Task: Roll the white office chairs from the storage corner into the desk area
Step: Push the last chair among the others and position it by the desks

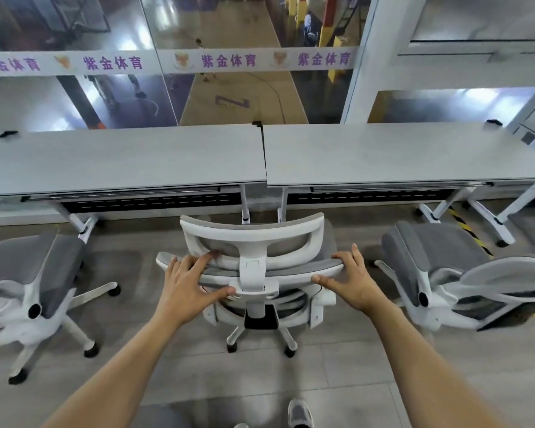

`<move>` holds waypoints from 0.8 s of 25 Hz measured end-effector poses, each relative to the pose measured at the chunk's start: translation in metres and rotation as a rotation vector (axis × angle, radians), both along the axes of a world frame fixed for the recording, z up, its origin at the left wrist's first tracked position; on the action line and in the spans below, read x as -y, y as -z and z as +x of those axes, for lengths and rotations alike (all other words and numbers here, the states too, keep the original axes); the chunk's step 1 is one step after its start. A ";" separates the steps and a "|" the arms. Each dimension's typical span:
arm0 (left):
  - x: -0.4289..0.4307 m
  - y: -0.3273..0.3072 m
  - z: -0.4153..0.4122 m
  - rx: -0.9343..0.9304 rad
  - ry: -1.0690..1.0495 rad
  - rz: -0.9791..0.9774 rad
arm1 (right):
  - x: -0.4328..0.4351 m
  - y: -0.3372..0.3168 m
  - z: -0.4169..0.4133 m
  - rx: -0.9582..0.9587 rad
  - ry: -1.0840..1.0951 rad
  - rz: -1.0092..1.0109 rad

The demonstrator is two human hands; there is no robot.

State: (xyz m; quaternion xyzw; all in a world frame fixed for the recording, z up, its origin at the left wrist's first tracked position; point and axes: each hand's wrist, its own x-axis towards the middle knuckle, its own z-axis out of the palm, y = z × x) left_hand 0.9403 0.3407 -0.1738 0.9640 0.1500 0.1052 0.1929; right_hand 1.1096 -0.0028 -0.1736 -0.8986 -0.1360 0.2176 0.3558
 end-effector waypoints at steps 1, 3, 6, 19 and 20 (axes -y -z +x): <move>0.000 -0.001 0.001 -0.007 -0.007 -0.005 | -0.002 -0.001 0.003 -0.006 -0.002 0.009; 0.001 -0.002 0.000 0.001 -0.021 -0.015 | -0.005 -0.002 0.006 -0.003 -0.018 0.010; 0.001 -0.001 -0.009 -0.001 -0.040 -0.033 | -0.008 0.000 0.002 0.004 -0.031 0.004; 0.004 -0.009 0.004 -0.127 -0.170 0.018 | -0.035 0.000 0.029 0.000 -0.005 -0.064; 0.020 -0.010 0.000 -0.024 -0.241 0.017 | -0.036 0.001 0.031 0.043 -0.025 -0.106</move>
